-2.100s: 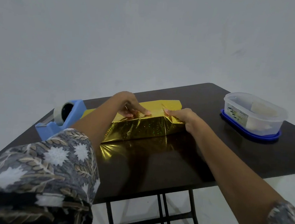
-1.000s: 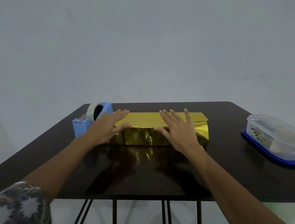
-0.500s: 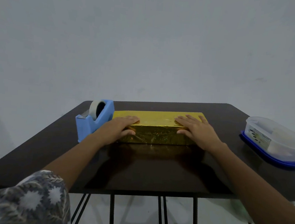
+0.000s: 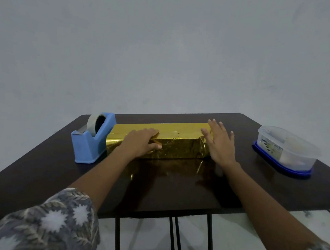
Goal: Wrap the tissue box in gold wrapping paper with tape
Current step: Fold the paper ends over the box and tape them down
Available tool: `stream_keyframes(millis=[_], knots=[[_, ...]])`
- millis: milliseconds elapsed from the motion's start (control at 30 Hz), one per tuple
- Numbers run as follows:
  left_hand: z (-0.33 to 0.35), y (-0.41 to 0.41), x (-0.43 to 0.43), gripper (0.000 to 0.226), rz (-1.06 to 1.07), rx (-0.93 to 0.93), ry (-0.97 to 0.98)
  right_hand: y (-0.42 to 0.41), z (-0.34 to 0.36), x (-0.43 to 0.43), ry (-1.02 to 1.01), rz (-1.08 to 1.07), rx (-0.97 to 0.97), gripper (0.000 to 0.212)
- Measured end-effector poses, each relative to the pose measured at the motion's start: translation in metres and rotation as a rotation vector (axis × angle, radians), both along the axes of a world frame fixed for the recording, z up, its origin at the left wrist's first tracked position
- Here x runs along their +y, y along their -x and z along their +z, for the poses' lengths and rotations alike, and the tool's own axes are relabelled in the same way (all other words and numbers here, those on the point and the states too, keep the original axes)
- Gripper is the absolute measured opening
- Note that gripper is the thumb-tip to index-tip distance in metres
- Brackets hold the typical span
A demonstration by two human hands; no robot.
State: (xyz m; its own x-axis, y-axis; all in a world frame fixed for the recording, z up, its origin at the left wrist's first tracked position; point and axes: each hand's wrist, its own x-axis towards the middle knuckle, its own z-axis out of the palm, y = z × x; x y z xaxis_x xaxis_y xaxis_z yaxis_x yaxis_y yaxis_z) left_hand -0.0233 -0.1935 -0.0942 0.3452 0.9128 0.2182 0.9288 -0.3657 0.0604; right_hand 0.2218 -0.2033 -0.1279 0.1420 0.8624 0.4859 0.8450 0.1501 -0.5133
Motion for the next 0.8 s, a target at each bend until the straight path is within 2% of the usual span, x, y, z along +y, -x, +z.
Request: stream_keyframes(millis=[67, 167, 267, 300, 367, 433, 467, 567, 667, 733, 800], knots=[[-0.006, -0.020, -0.007, 0.051, 0.150, 0.114, -0.093, 0.003, 0.003, 0.003, -0.012, -0.069, 0.163, 0.061], [0.005, -0.050, -0.022, 0.061, 0.336, 0.268, 0.001, 0.009, 0.003, 0.005, 0.022, -0.115, 0.494, 0.064], [0.030, -0.078, -0.043, 0.066, 0.177, 0.365, 0.025, 0.019, 0.003, 0.009, 0.131, -0.069, 0.850, 0.065], [0.041, -0.082, -0.049, 0.065, 0.111, 0.304, 0.026, 0.022, 0.003, 0.012, 0.181, -0.051, 0.940, 0.065], [0.061, -0.078, -0.048, 0.063, 0.033, 0.000, 0.170, 0.027, 0.003, 0.021, 0.280, -0.011, 1.105, 0.064], [0.070, -0.061, -0.035, 0.060, 0.000, -0.351, 0.327, 0.030, 0.002, 0.027, 0.346, 0.029, 1.188, 0.063], [0.070, -0.050, -0.027, 0.057, 0.016, -0.450, 0.326, 0.030, -0.001, 0.030, 0.360, 0.039, 1.194, 0.061], [0.048, -0.018, -0.008, 0.051, 0.153, -0.541, 0.325, 0.026, -0.002, 0.031, 0.334, 0.040, 1.212, 0.050], [0.016, -0.008, -0.004, 0.065, 0.199, -0.807, 0.652, 0.028, -0.001, 0.030, 0.371, 0.113, 1.240, 0.041], [0.004, -0.013, -0.005, 0.050, 0.129, -0.908, 0.773, 0.032, 0.000, 0.029, 0.405, 0.149, 1.235, 0.041], [0.000, -0.021, -0.004, 0.039, 0.100, -0.969, 0.750, 0.038, 0.004, 0.027, 0.419, 0.153, 1.216, 0.040]])
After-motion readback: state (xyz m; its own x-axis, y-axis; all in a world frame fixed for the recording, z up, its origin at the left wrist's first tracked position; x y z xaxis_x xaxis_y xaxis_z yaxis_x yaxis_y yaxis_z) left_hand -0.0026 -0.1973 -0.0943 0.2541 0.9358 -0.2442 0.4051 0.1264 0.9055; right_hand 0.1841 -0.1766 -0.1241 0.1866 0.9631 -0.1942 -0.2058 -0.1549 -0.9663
